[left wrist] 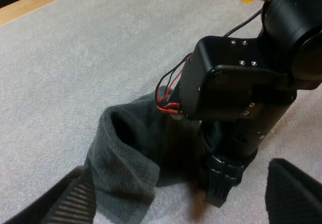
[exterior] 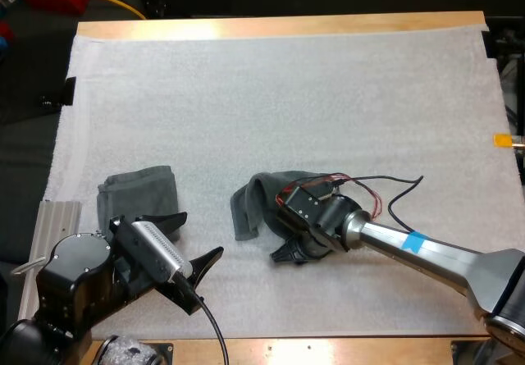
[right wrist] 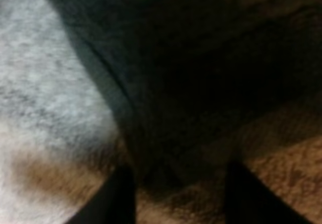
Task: Pick towel from pile, fold and stack
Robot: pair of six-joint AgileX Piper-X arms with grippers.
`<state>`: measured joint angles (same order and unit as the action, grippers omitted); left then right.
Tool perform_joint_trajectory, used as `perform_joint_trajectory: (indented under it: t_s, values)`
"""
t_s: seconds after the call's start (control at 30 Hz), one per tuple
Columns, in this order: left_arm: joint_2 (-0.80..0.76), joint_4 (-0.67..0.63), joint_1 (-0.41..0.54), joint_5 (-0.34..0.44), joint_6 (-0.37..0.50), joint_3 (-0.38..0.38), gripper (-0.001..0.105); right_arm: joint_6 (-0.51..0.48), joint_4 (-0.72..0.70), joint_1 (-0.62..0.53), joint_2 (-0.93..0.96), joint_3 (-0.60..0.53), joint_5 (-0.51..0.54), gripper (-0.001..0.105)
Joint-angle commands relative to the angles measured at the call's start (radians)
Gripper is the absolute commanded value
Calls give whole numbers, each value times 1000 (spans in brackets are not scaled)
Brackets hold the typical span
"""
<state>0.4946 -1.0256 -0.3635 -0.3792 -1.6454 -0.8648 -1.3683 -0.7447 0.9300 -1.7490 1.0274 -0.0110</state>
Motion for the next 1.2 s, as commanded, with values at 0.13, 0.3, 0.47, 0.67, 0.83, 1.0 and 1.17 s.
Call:
perform_joint_trajectory:
  t_s: [0.13,0.3,0.47,0.67,0.83,1.0,1.17]
  values:
    - [0,-2,-3,0,-10,-5,67,4,26,1,-1,2,11,29]
    - [0,-2,-3,0,-10,-5,67,4,35,1,-1,2,49,24]
    - [0,-2,-3,0,-10,-5,67,4,28,1,-1,2,71,1]
    - [0,-2,-3,0,-10,-5,67,-28,-45,1,26,2,137,1]
    - [0,-2,-3,0,-10,-5,67,-132,-167,1,75,2,222,1]
    - [0,-2,-3,0,-10,-5,67,-214,-288,1,126,2,296,1]
    - [0,-2,-3,0,-10,-5,67,-267,-410,1,190,2,339,1]
